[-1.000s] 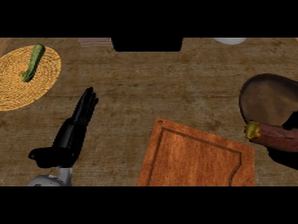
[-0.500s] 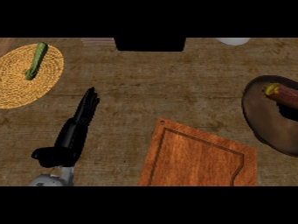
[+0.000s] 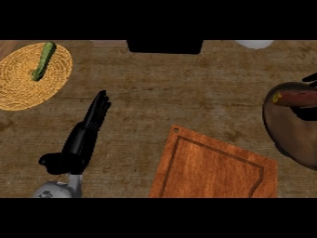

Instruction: Pick the sweet potato from the cutting board and place it in the pan

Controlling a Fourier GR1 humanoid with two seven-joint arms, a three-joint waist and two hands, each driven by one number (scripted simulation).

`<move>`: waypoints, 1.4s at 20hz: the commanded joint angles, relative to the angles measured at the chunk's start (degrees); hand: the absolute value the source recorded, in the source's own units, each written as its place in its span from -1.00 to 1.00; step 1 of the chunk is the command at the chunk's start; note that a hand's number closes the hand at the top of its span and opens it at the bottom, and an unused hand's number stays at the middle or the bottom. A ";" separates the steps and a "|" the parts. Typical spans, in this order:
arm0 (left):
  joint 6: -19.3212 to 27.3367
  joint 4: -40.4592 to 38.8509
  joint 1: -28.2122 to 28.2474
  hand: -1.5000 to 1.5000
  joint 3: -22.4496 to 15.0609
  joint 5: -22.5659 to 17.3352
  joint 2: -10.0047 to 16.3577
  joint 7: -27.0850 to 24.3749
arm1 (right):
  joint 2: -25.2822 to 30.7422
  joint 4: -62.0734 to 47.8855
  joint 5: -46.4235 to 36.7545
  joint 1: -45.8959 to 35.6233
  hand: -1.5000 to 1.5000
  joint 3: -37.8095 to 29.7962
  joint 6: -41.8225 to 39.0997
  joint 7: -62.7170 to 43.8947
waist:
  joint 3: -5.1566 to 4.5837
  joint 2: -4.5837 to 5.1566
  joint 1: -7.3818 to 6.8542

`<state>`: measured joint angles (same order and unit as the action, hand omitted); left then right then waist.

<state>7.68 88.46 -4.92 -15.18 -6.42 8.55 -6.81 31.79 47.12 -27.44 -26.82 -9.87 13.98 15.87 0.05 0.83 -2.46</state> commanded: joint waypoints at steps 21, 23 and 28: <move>-1.80 -0.36 1.53 0.00 3.63 -0.31 -0.01 -1.49 | 8.99 -26.84 19.12 -11.12 -1.00 -15.99 -32.10 18.50 | 0.01 -0.59 2.20; 0.12 1.34 1.51 0.00 1.59 1.92 -1.31 0.12 | 10.02 -28.87 21.05 -10.04 -1.00 -17.59 -36.31 20.49 | 0.07 -0.50 1.87; -0.57 3.74 4.11 0.00 1.41 1.64 -1.02 0.23 | 15.43 -29.60 21.51 -3.64 -1.00 -16.86 -50.74 28.26 | 0.12 -0.50 1.70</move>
<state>6.98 90.89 -2.25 -13.09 -5.45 7.89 -6.06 42.43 19.21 -6.94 -33.58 -26.11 -26.23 38.45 0.11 0.25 -0.50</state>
